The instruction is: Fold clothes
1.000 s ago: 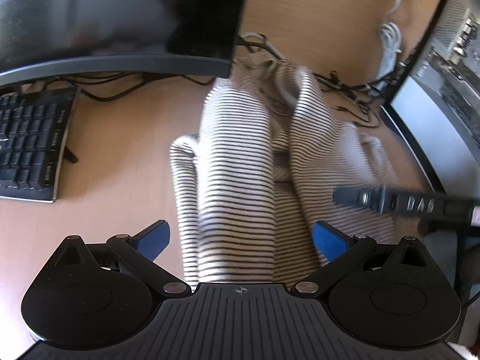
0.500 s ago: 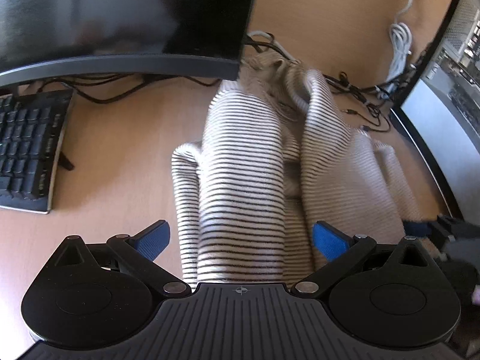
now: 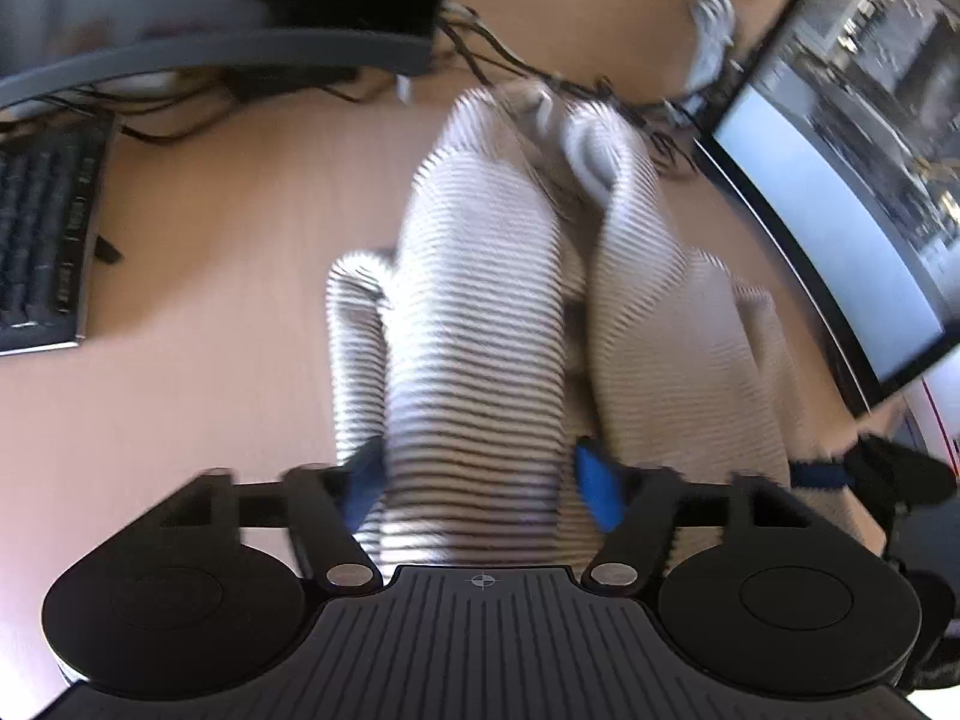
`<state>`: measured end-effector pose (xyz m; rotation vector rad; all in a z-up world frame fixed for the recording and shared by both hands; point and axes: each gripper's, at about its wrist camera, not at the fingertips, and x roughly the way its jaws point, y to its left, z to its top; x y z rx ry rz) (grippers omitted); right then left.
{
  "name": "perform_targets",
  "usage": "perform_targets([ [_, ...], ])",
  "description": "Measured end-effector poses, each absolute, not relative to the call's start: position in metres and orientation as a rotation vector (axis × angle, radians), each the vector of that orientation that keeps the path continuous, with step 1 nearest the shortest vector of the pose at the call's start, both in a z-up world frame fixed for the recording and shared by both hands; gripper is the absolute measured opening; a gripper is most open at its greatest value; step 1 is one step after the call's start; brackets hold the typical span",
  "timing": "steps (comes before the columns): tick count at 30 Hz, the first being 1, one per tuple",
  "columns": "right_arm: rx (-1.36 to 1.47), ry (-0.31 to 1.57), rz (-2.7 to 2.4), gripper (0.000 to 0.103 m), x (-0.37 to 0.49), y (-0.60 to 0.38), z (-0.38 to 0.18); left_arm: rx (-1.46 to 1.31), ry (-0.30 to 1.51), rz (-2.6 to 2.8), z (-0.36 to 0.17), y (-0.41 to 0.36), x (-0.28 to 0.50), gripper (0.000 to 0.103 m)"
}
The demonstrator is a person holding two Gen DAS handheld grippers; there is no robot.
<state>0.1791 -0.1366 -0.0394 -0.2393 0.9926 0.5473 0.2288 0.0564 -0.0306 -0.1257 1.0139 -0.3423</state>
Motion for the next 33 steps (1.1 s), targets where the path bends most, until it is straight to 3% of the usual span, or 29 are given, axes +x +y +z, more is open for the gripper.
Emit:
perform_targets([
  [2,-0.238,0.990,0.529,0.103,0.179,-0.134,-0.038,-0.087,0.988,-0.329,-0.028,0.054,0.231,0.030],
  [7,-0.214,0.987,0.508,0.103,0.180,-0.136,-0.037,-0.122,0.892,-0.264,-0.003,0.080,0.250,0.011],
  [12,-0.170,0.997,0.483,0.103,0.187,-0.132,-0.037,-0.101,0.743,-0.152,0.036,0.114,0.277,0.008],
  [18,-0.149,0.962,0.419,0.103,0.199,-0.134,-0.019,-0.135,0.701,-0.088,0.053,0.145,0.292,0.008],
  [21,-0.135,0.908,0.366,0.103,0.204,-0.139,-0.002,-0.175,0.707,-0.104,0.053,0.149,0.289,0.013],
  [26,-0.110,0.820,0.288,0.101,0.212,-0.135,0.020,-0.215,0.748,-0.229,0.039,0.128,0.273,0.060],
  [28,-0.109,0.801,0.276,0.087,0.215,-0.128,0.024,-0.197,0.788,-0.299,0.029,0.115,0.267,0.070],
  [30,-0.099,0.808,0.278,0.060,0.220,-0.122,0.024,-0.158,0.822,-0.348,0.019,0.104,0.260,0.078],
  [32,-0.089,0.827,0.266,0.049,0.222,-0.119,0.023,-0.094,0.850,-0.370,0.008,0.094,0.252,0.081],
  [33,-0.088,0.830,0.259,0.049,0.220,-0.120,0.023,-0.075,0.868,-0.376,0.002,0.092,0.251,0.081],
])
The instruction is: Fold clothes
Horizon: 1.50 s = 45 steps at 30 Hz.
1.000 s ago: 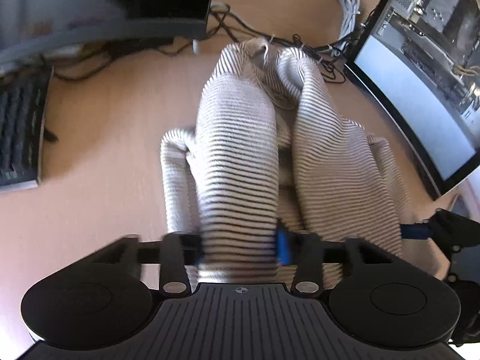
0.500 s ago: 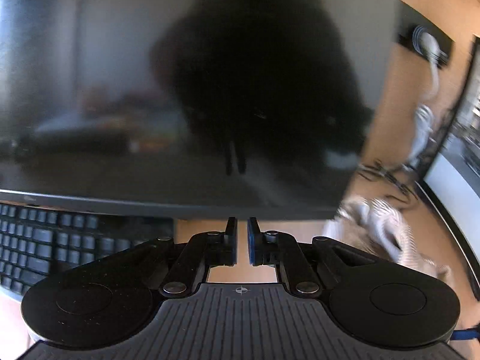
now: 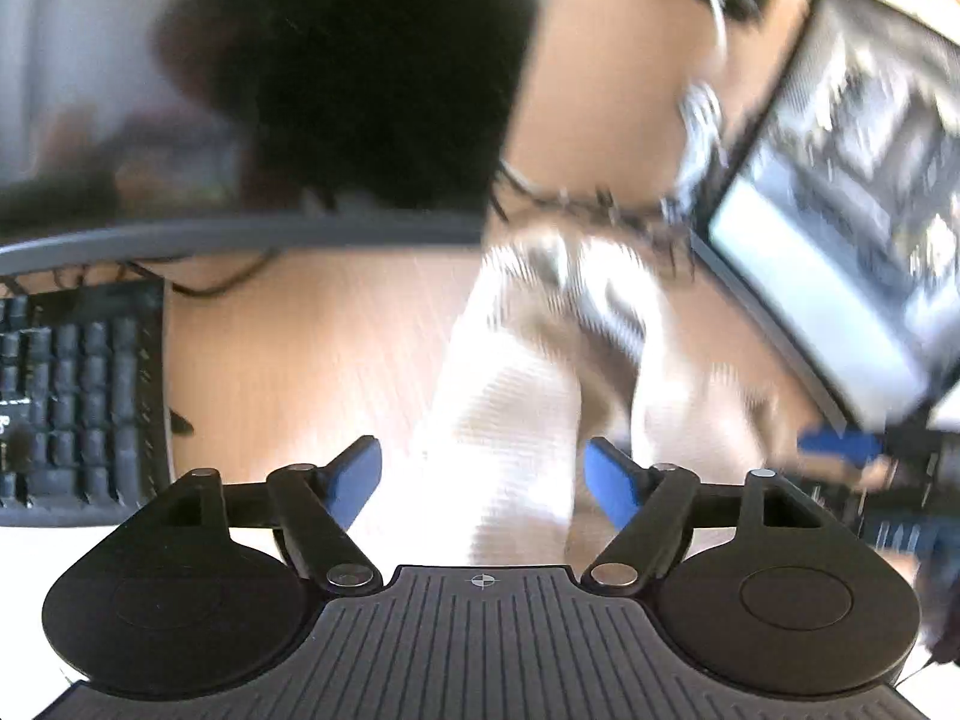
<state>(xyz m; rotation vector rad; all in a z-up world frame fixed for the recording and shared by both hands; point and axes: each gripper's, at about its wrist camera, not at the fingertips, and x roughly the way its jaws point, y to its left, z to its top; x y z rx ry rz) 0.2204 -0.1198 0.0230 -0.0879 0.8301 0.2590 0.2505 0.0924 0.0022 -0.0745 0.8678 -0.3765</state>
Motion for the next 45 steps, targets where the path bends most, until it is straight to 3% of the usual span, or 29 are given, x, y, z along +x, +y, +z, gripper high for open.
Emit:
perform_targets([
  [2,-0.089,0.829,0.239,0.049,0.214,-0.122,0.025,-0.056,0.909,-0.380,-0.010,0.086,0.249,0.085],
  [6,-0.110,0.816,0.174,0.054,0.195,-0.125,0.031,-0.057,0.959,-0.349,-0.030,0.083,0.251,0.083],
  [13,-0.085,0.812,0.161,0.065,0.196,-0.089,0.019,-0.061,0.962,-0.376,-0.039,0.077,0.249,0.043],
  [19,-0.223,0.849,0.227,0.066,0.222,-0.043,-0.018,-0.112,0.921,-0.316,-0.028,0.083,0.245,0.021],
  [22,-0.298,0.855,0.296,0.039,0.229,-0.043,-0.023,-0.090,0.862,-0.243,-0.012,0.098,0.258,0.019],
  [24,-0.333,0.846,0.341,0.008,0.232,-0.057,-0.008,-0.087,0.825,-0.197,0.004,0.110,0.271,0.019],
  [31,-0.750,0.598,0.079,0.000,0.277,-0.118,0.038,-0.023,0.686,-0.048,0.043,0.126,0.304,0.011],
  [34,-0.655,0.559,-0.069,0.000,0.308,-0.154,0.062,-0.085,0.681,-0.050,0.049,0.130,0.297,0.020],
  [36,-0.455,0.579,-0.015,0.004,0.314,-0.168,0.080,-0.111,0.663,-0.102,0.051,0.123,0.282,0.044],
  [37,-0.385,0.593,0.033,0.007,0.315,-0.168,0.083,-0.115,0.652,-0.131,0.050,0.116,0.275,0.061],
  [38,-0.323,0.611,0.094,0.022,0.316,-0.166,0.084,-0.120,0.641,-0.159,0.049,0.110,0.267,0.073],
  [39,-0.261,0.638,0.160,0.044,0.316,-0.159,0.082,-0.133,0.642,-0.193,0.045,0.101,0.260,0.078],
  [41,-0.189,0.679,0.236,0.058,0.318,-0.140,0.073,-0.141,0.671,-0.246,0.032,0.082,0.253,0.083],
  [45,-0.192,0.750,0.291,0.063,0.318,-0.085,0.037,-0.116,0.727,-0.306,-0.007,0.050,0.242,0.086],
])
